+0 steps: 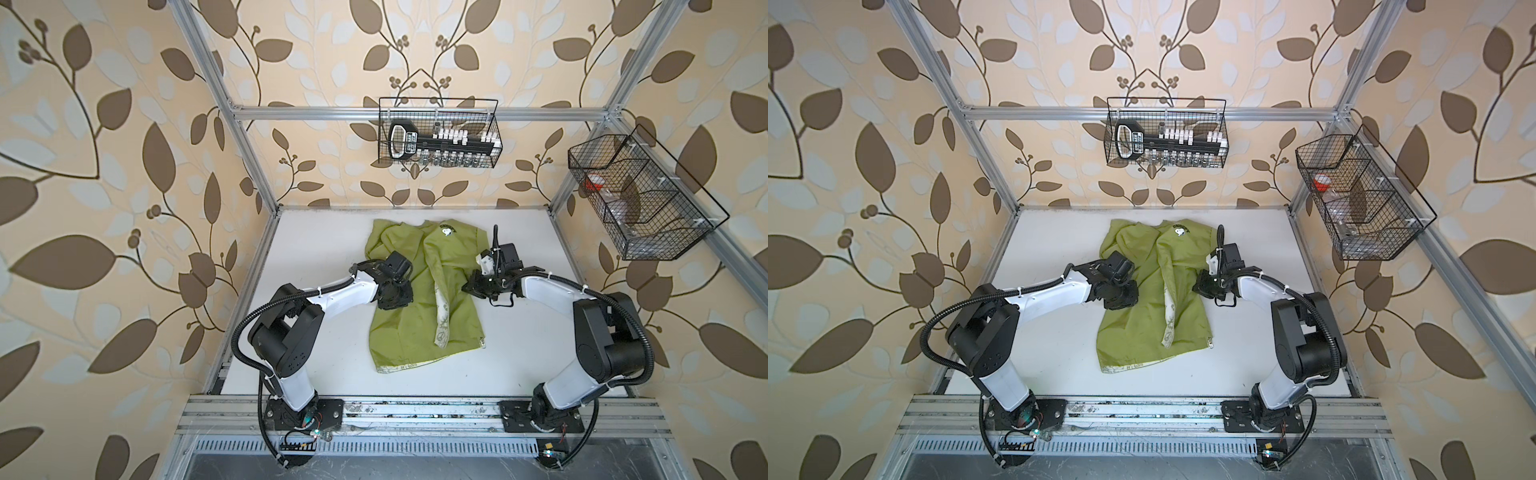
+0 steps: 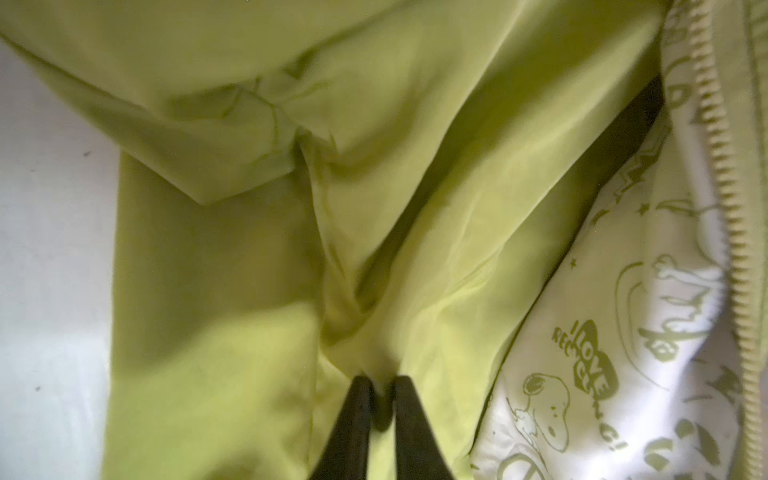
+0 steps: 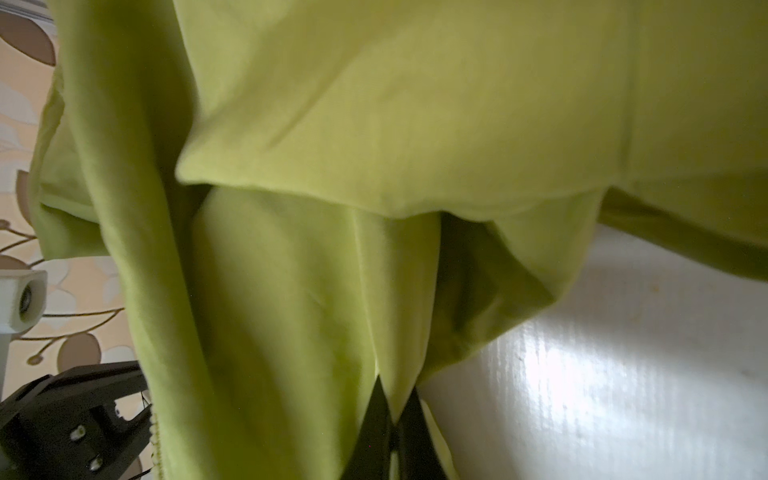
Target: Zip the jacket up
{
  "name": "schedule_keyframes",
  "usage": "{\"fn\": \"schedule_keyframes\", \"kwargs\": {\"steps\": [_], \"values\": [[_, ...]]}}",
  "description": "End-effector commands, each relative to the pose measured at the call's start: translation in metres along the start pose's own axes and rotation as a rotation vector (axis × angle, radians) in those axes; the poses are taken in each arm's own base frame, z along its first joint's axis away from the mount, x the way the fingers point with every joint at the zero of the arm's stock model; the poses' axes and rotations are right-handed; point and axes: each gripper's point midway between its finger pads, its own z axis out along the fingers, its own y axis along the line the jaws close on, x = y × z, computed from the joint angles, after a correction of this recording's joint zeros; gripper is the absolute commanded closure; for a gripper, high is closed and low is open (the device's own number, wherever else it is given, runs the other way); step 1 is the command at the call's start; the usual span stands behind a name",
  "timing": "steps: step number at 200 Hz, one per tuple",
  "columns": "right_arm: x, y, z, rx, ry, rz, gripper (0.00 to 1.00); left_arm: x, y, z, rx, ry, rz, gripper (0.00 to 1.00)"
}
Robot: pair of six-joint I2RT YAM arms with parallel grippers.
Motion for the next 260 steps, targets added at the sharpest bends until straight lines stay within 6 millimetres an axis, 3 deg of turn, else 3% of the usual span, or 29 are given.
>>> {"fn": "schedule_keyframes", "kwargs": {"steps": [1, 12, 23, 70, 108, 133, 165, 218, 260], "values": [[0.004, 0.0, -0.002, -0.002, 0.014, -0.014, 1.0, 0.002, -0.003, 0.003, 0.003, 0.015, 0.002, 0.55], [0.003, 0.0, -0.002, -0.003, 0.014, -0.012, 1.0, 0.003, 0.0, 0.004, -0.012, 0.014, 0.002, 0.44], [0.003, 0.0, -0.002, -0.003, 0.013, -0.012, 1.0, 0.004, 0.003, 0.005, -0.019, 0.017, 0.002, 0.43], [0.003, -0.002, -0.002, 0.004, 0.012, -0.006, 1.0, 0.002, 0.001, 0.005, -0.015, 0.009, 0.002, 1.0], [0.001, -0.011, -0.007, 0.033, 0.003, 0.001, 1.0, -0.017, 0.0, -0.034, -0.022, -0.072, 0.029, 1.0], [-0.001, -0.017, -0.011, 0.046, -0.007, 0.013, 1.0, -0.029, 0.022, -0.066, -0.023, -0.119, -0.012, 1.0], [0.0, -0.019, -0.012, 0.045, -0.009, 0.017, 1.0, -0.03, 0.057, -0.098, -0.06, -0.157, -0.043, 1.0], [0.002, -0.023, -0.014, 0.073, -0.01, 0.007, 1.0, -0.019, 0.119, -0.133, -0.18, -0.189, -0.113, 1.0], [0.003, -0.046, -0.023, 0.167, -0.025, 0.038, 1.0, -0.005, 0.165, -0.145, -0.266, -0.196, -0.203, 1.0]]}}
